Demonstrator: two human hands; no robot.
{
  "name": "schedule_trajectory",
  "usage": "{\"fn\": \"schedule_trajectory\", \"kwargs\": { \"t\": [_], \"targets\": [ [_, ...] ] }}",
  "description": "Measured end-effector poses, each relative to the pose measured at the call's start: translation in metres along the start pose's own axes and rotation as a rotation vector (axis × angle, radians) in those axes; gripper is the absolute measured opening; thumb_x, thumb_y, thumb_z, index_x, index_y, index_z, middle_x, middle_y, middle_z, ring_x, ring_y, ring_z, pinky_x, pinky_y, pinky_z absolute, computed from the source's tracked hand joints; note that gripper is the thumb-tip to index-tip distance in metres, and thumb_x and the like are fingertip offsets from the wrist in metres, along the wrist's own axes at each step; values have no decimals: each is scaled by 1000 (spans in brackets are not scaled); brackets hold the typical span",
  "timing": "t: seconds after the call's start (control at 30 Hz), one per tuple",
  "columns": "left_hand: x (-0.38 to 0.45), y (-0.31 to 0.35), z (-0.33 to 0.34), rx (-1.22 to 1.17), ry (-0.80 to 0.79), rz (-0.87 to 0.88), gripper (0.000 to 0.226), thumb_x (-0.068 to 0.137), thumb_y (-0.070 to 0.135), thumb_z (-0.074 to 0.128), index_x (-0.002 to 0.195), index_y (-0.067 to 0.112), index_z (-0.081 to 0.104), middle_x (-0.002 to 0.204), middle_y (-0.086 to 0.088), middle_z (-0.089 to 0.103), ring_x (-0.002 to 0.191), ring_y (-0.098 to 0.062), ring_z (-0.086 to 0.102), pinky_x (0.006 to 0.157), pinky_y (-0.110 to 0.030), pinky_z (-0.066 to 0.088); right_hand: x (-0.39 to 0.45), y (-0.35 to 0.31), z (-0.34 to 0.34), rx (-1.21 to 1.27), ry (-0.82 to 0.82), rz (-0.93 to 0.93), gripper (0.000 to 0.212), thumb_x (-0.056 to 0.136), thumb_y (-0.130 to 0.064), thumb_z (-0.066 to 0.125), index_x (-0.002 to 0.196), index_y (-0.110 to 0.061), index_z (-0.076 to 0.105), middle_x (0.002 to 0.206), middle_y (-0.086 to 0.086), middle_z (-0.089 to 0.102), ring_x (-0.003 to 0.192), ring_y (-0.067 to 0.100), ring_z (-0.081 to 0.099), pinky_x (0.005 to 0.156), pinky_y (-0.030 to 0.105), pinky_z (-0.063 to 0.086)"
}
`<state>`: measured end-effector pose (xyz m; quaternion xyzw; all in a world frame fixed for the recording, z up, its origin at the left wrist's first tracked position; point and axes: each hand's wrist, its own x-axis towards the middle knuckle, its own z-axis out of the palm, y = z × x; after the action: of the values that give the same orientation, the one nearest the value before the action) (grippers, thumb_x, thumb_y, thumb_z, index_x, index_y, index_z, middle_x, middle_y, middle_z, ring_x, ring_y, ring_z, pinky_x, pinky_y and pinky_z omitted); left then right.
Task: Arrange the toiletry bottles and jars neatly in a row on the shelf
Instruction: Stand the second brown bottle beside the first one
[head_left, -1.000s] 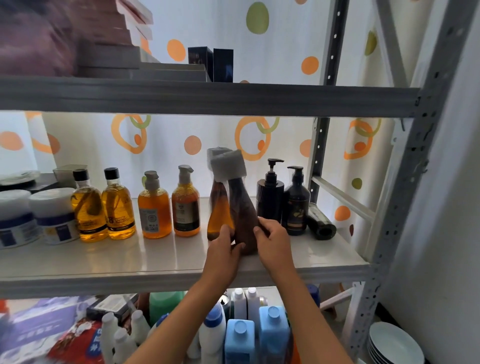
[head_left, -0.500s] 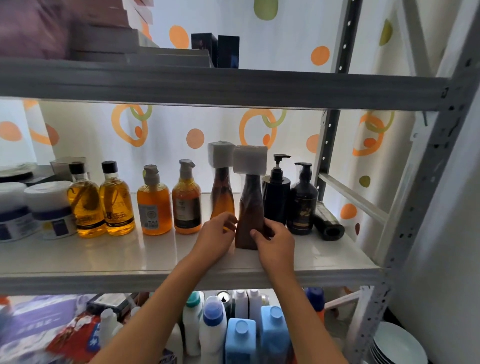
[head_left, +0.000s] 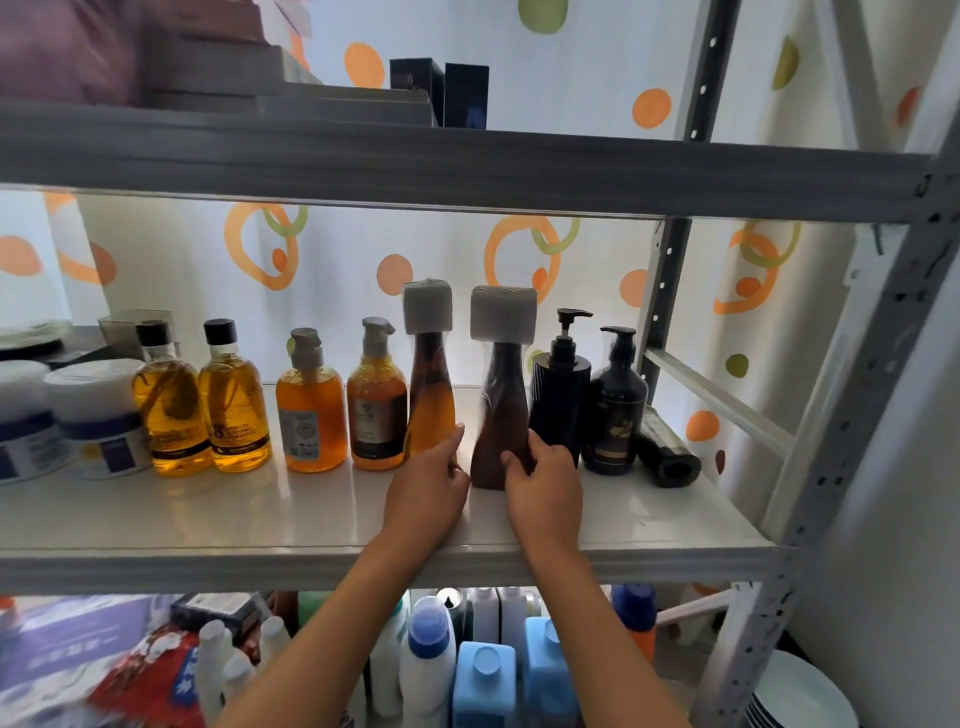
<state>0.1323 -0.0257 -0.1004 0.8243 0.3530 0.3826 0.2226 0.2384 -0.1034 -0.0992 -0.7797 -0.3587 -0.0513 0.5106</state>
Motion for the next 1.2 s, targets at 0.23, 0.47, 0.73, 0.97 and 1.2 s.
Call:
{"fn": "schedule_trajectory", "kwargs": {
  "t": [0.23, 0.47, 0.73, 0.97, 1.2],
  "targets": [
    [0, -5, 0, -58, 13, 14, 52, 90, 15, 56, 139, 29, 47, 101, 1, 64, 85, -11, 60, 80, -26, 52, 5, -9, -1, -53, 35, 20, 38, 94, -25, 62, 130, -14, 54, 115, 6, 69, 104, 25, 66, 83, 28, 48],
    [0, -8, 1, -90, 101, 52, 38, 92, 21, 58, 130, 24, 57, 131, 0, 54, 105, -17, 61, 89, -31, 53, 10, -16, 4, -249, -20, -79, 26, 99, -20, 46, 119, -10, 60, 99, 9, 71, 91, 27, 68, 73, 32, 49],
    [-4, -7, 6, 17, -40, 81, 61, 86, 9, 55, 143, 23, 39, 141, -3, 46, 119, -20, 51, 91, -22, 37, 9, -11, 8, -333, -125, -184, 40, 92, -16, 47, 131, -9, 53, 112, 7, 65, 92, 22, 64, 67, 26, 43],
    [-6, -6, 6, 107, -110, 118, 66, 90, 17, 55, 150, 26, 28, 145, -2, 43, 125, -20, 47, 99, -30, 40, 7, -10, 5, -286, -211, -157, 67, 86, -19, 54, 150, -12, 34, 139, 6, 54, 116, 24, 59, 90, 34, 51],
    [-5, -3, 6, 96, -115, 82, 63, 90, 23, 53, 148, 26, 30, 143, -2, 47, 124, -21, 50, 98, -33, 43, 7, -11, 0, -174, -223, -120, 66, 87, -22, 57, 149, -13, 36, 144, 6, 48, 124, 23, 54, 94, 30, 46]
  ]
}}
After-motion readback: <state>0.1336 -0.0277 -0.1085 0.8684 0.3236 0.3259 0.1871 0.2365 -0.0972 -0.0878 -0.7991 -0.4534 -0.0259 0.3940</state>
